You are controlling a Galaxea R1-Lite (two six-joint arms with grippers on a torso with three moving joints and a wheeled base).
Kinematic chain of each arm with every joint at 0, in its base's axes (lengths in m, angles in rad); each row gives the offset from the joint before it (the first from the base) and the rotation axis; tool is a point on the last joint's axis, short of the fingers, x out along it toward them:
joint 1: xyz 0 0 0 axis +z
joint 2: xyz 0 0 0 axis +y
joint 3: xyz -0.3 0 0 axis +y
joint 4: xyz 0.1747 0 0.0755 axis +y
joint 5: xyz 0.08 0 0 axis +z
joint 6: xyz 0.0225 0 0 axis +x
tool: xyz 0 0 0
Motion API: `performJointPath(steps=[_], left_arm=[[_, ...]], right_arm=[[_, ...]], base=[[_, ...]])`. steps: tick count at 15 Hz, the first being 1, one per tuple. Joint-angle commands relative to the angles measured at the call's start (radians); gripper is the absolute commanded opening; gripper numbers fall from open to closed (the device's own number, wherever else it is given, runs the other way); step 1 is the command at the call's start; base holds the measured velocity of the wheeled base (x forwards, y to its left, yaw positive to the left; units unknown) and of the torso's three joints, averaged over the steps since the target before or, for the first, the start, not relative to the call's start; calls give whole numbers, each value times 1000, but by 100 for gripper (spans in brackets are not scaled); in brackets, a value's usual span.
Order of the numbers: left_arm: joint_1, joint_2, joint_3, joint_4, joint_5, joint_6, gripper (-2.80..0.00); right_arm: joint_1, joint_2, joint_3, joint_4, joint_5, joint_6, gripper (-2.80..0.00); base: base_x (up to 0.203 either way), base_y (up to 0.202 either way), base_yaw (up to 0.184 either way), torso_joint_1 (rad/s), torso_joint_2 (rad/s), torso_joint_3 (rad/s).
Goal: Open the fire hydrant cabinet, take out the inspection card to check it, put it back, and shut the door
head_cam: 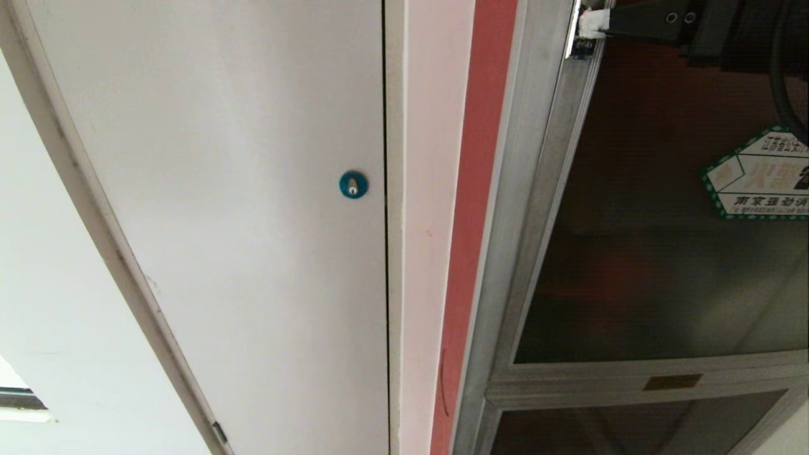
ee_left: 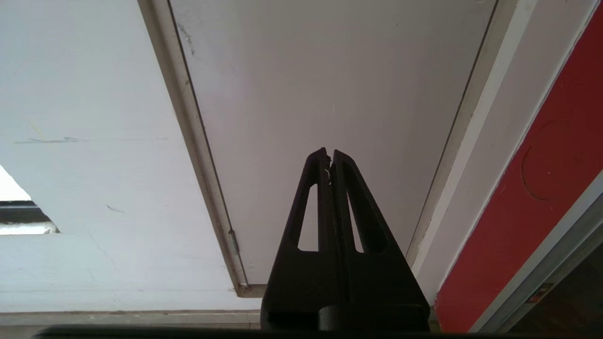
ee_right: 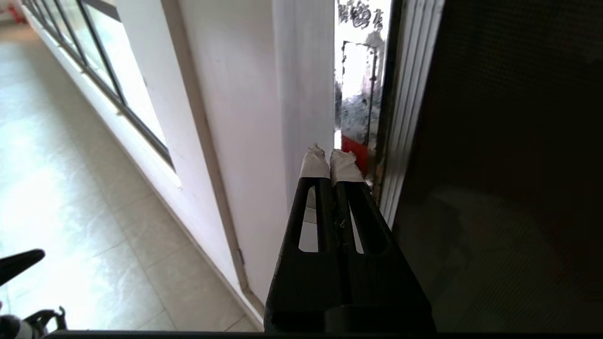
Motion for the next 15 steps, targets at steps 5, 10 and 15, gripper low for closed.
performJointPath(steps=[5,10,15], left_arm=[[0,0,0,0,0,-1,-280],[0,0,0,0,0,-1,-280],[0,0,-1,0,0,-1,-280]], right_arm=[[1,36,2,-62,-67,-2,-280],[-1,25,63,-65,-85,0,-280],[-1,-3,90,-68,-83,0,-280]], base=[[0,0,0,0,0,0],[0,0,0,0,0,0],[0,0,0,0,0,0]])
